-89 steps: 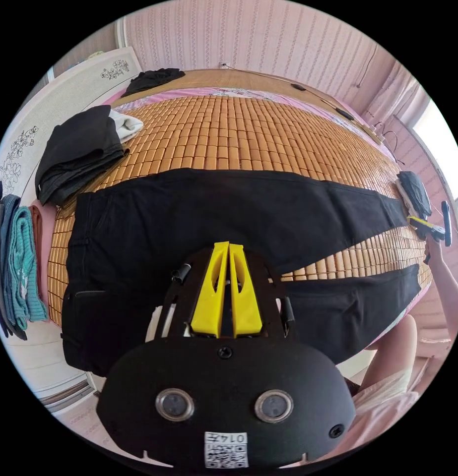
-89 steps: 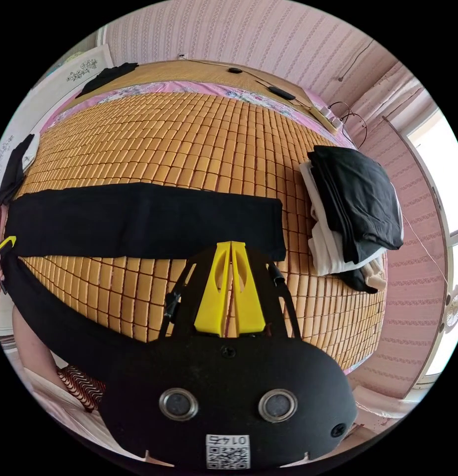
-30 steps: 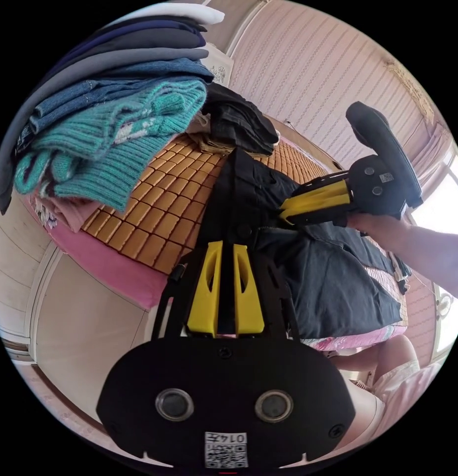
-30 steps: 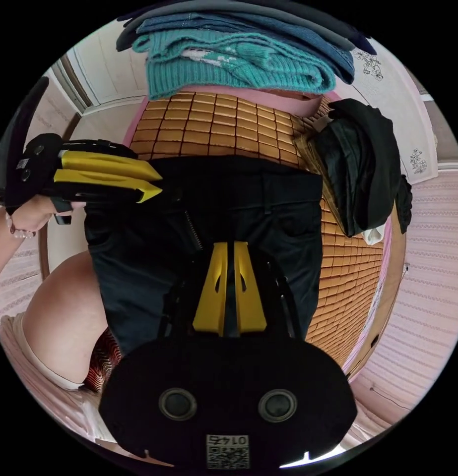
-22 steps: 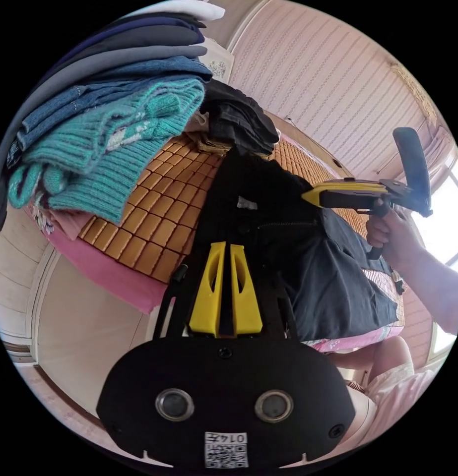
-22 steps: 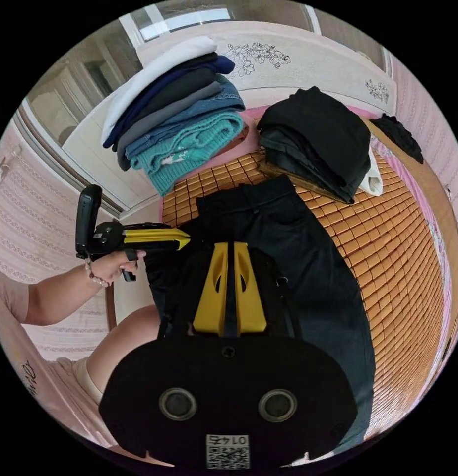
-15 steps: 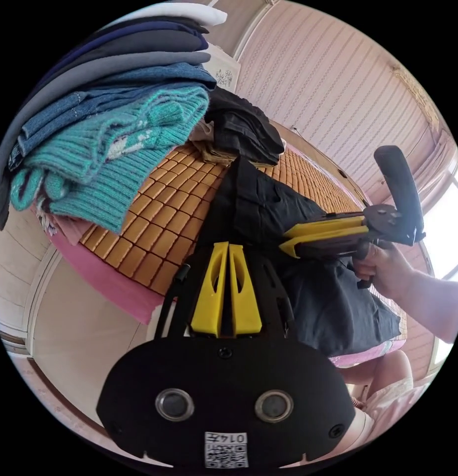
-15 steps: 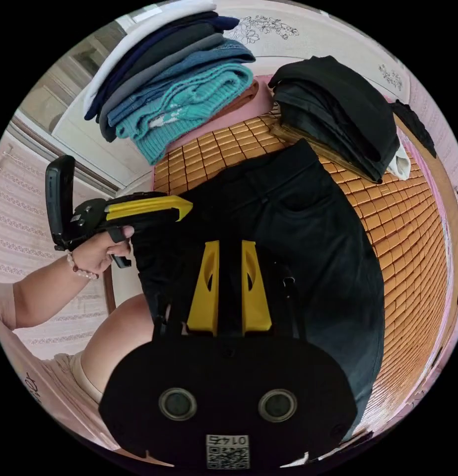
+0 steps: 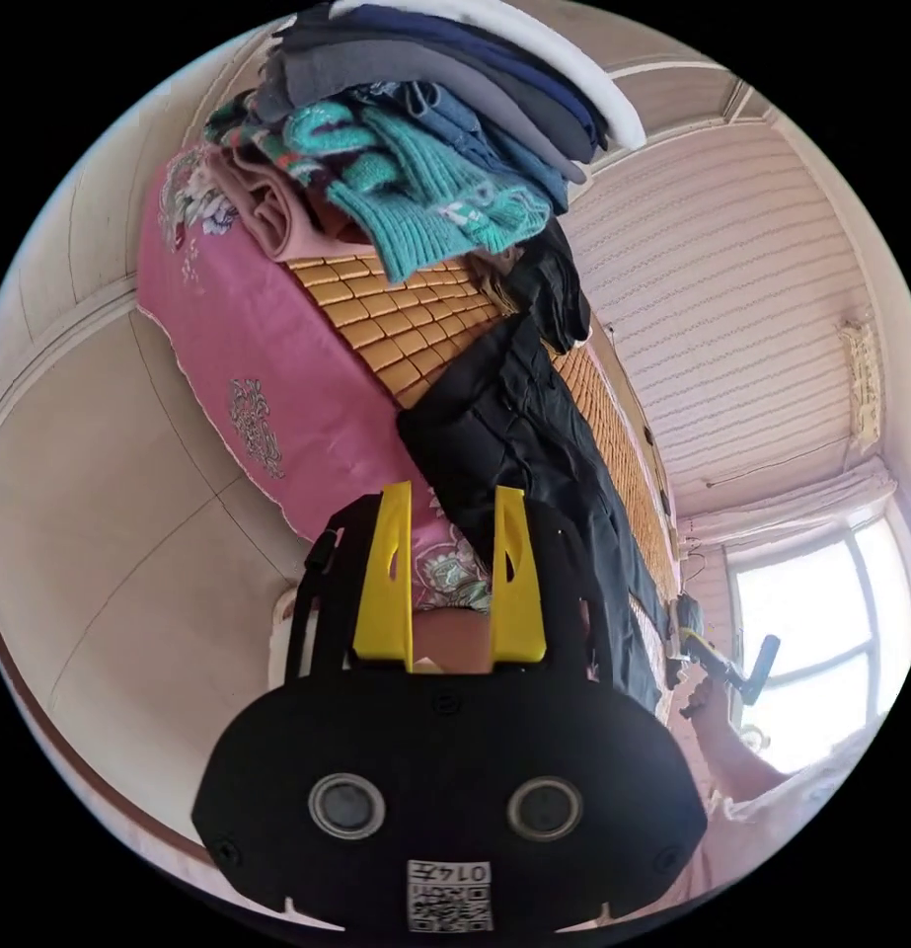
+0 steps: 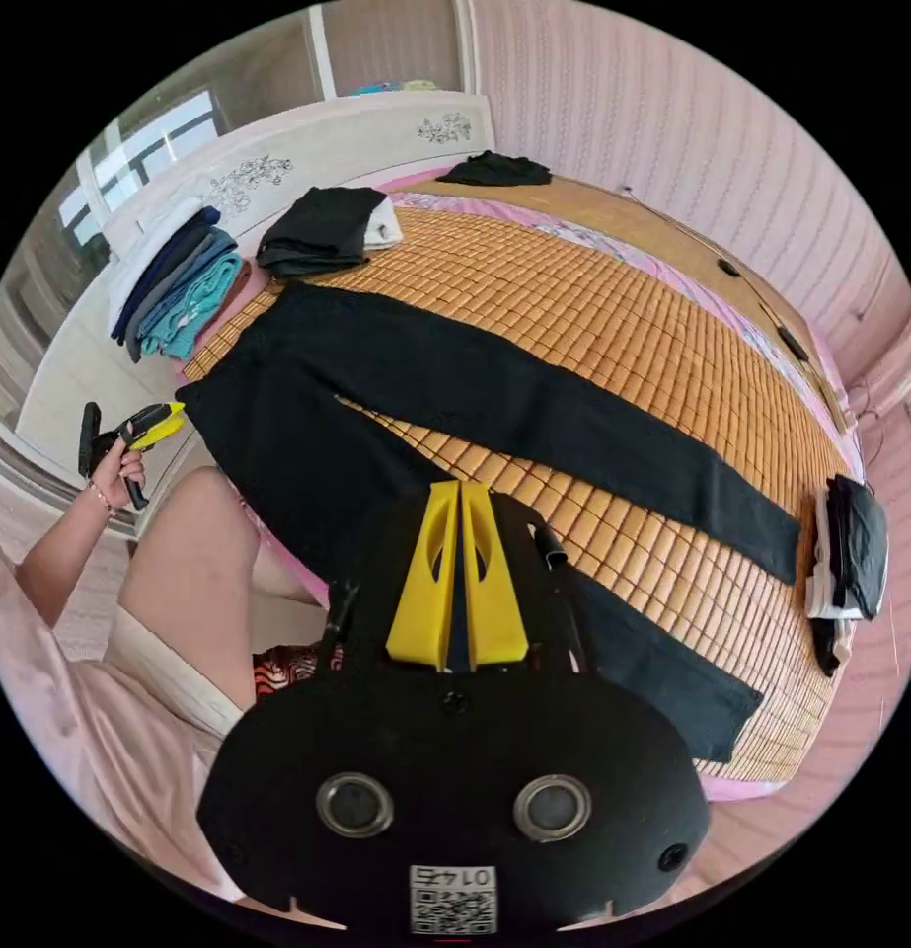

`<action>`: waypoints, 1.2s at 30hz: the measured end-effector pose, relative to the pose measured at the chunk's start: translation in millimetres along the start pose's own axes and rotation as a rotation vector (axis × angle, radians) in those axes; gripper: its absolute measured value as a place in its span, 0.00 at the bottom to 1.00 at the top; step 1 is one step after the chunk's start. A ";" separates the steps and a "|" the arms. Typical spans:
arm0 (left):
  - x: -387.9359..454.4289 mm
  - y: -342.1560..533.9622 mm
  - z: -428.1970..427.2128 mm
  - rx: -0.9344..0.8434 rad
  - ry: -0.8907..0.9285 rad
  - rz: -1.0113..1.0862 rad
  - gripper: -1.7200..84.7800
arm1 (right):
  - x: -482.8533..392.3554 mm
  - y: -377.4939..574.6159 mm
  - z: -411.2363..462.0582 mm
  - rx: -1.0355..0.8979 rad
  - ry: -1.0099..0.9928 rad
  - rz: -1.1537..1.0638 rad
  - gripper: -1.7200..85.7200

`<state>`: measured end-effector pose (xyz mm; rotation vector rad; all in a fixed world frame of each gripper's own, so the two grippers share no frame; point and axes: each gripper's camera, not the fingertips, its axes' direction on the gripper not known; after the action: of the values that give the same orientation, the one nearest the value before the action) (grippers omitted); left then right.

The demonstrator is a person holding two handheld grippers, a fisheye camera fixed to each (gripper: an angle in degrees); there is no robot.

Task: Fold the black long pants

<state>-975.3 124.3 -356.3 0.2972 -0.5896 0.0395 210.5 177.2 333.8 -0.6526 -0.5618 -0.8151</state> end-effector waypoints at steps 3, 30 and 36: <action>9.2 -10.0 13.4 -0.029 0.000 -0.024 0.14 | 81.7 111.6 -11.6 -0.048 0.068 0.300 0.04; 135.7 -68.4 -5.8 -0.120 -0.146 0.108 0.01 | 331.2 494.7 112.9 0.091 -0.095 0.956 0.04; 217.0 -108.7 -15.9 -0.058 -0.062 0.302 0.01 | 373.5 413.5 106.3 0.133 -0.037 0.768 0.04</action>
<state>-773.0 14.5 -277.6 0.1514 -0.6921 0.3050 730.7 289.2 530.6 -0.6902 -0.3478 -0.0453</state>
